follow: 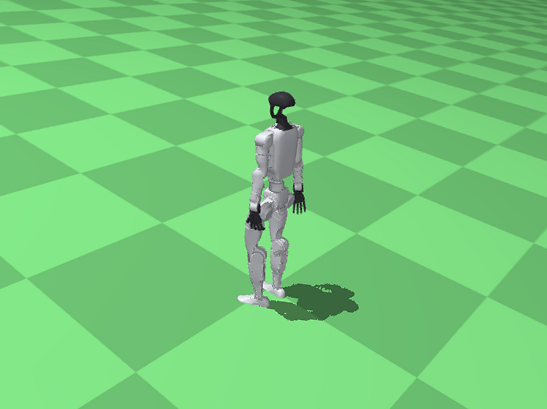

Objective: Upper body actions

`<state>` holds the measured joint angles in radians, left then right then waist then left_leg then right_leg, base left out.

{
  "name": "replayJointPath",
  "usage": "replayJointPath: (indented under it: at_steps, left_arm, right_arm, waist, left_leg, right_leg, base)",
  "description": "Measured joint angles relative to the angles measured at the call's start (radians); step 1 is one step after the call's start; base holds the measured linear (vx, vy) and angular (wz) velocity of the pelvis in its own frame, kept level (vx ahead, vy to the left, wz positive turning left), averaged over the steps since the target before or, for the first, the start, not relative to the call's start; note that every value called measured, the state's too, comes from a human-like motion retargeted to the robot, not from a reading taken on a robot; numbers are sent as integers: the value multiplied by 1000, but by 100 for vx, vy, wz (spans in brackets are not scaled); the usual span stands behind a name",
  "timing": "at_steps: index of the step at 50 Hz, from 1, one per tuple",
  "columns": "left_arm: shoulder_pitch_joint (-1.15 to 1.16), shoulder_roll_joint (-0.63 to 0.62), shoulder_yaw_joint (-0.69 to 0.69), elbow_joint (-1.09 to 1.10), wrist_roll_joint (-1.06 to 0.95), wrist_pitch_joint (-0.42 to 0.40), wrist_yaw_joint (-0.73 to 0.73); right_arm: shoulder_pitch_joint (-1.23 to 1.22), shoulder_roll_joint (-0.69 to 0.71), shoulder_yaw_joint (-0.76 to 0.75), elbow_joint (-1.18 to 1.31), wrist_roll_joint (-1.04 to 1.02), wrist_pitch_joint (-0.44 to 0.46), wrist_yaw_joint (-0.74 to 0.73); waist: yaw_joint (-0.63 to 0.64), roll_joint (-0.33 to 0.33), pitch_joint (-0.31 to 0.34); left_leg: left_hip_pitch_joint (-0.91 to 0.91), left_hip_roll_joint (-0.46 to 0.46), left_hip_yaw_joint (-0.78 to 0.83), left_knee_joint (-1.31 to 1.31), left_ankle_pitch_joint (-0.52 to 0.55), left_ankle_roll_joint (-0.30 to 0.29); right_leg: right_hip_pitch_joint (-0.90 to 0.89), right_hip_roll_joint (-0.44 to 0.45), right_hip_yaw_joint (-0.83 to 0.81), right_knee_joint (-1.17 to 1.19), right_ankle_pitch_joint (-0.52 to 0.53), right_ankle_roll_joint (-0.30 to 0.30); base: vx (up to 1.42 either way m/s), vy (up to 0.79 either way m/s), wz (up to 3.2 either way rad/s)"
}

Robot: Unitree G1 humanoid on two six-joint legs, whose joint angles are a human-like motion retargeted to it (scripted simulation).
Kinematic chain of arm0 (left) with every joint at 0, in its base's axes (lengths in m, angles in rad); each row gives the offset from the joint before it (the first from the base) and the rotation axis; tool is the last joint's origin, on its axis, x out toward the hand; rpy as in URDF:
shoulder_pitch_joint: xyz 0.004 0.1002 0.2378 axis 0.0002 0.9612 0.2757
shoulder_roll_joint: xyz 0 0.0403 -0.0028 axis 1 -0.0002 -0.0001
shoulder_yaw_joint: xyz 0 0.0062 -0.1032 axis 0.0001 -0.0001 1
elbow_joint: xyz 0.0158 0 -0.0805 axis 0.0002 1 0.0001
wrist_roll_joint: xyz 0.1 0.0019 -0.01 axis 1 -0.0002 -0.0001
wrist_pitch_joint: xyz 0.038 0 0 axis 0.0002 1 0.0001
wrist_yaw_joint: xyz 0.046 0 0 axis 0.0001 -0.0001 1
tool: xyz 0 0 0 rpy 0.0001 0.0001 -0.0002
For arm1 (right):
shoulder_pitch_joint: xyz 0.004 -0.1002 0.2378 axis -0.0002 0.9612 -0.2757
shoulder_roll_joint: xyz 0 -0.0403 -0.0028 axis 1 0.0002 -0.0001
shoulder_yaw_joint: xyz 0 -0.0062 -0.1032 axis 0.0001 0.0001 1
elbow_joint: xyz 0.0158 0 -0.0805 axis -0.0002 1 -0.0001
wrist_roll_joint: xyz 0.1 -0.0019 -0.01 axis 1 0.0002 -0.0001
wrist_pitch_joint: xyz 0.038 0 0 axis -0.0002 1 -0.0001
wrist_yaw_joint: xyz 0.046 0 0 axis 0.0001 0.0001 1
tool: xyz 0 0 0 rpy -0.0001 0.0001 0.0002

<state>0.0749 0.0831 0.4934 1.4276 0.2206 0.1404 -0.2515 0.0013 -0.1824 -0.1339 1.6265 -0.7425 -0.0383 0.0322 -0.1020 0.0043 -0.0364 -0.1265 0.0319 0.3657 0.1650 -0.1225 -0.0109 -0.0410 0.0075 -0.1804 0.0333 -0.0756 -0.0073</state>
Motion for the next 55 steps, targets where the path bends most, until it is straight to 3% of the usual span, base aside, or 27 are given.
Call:
replayJointPath:
  at_steps: [7,16,20,24,29,37,43,48,55]
  left_arm:
    - [-30,7,-53,-48,22,9,-14]
    - [-30,-31,-18,29,-58,7,-19]
    - [-5,-30,-27,65,-62,8,5]
    - [34,-22,-51,83,-8,11,20]
    - [38,-11,-72,103,74,32,13]
    - [7,0,-49,52,57,27,-15]
    - [10,13,3,43,14,33,-43]
    - [43,38,44,63,27,53,-29]
    - [61,44,70,93,31,68,-29]
  right_arm:
    - [78,-28,-94,74,157,64,9]
    - [65,-22,-94,33,91,48,31]
    - [42,-12,-81,-18,41,38,44]
    - [17,3,-76,-51,49,22,48]
    - [5,26,-86,-63,120,1,60]
    - [-21,52,-114,-81,238,-25,48]
    - [-85,22,-129,-109,286,-39,97]
    - [-100,-35,-240,-173,322,-45,99]
    - [-159,-225,-551,-264,491,-34,123]
  waist:
    - [30,4,28]
    - [36,-3,46]
    - [44,2,28]
    - [27,33,-1]
    - [11,49,-21]
    - [48,23,25]
    - [29,20,62]
    - [-17,-28,48]
    - [19,-75,-8]
  left_leg:
    - [-1,3,-28,7,41,-33]
    - [-35,-28,-188,78,69,-107]
    - [-4,5,-85,56,34,-49]
    - [29,23,-24,-21,63,-58]
    - [56,-2,-16,-81,55,-25]
    - [89,-20,1,-102,39,9]
    - [116,12,51,-129,34,17]
    - [150,-20,32,-149,28,25]
    - [147,-31,20,-148,24,16]
  right_leg:
    - [27,9,-7,-12,2,-23]
    - [54,-24,-37,-38,5,-31]
    - [47,-36,-39,-37,6,-24]
    - [44,-18,-29,-33,-4,-18]
    - [45,-24,-40,-18,-25,-2]
    - [-11,-62,-51,142,-71,19]
    - [-128,-29,67,306,-34,57]
    - [-60,-47,102,113,-25,76]
    - [-12,-77,14,5,25,98]
  base:
    - [-6,-14,23]
    - [-7,-4,37]
    - [2,6,-2]
    - [10,15,-5]
    - [13,23,13]
    - [7,17,-25]
    - [-4,5,-49]
    - [9,-9,23]
    - [10,-11,16]
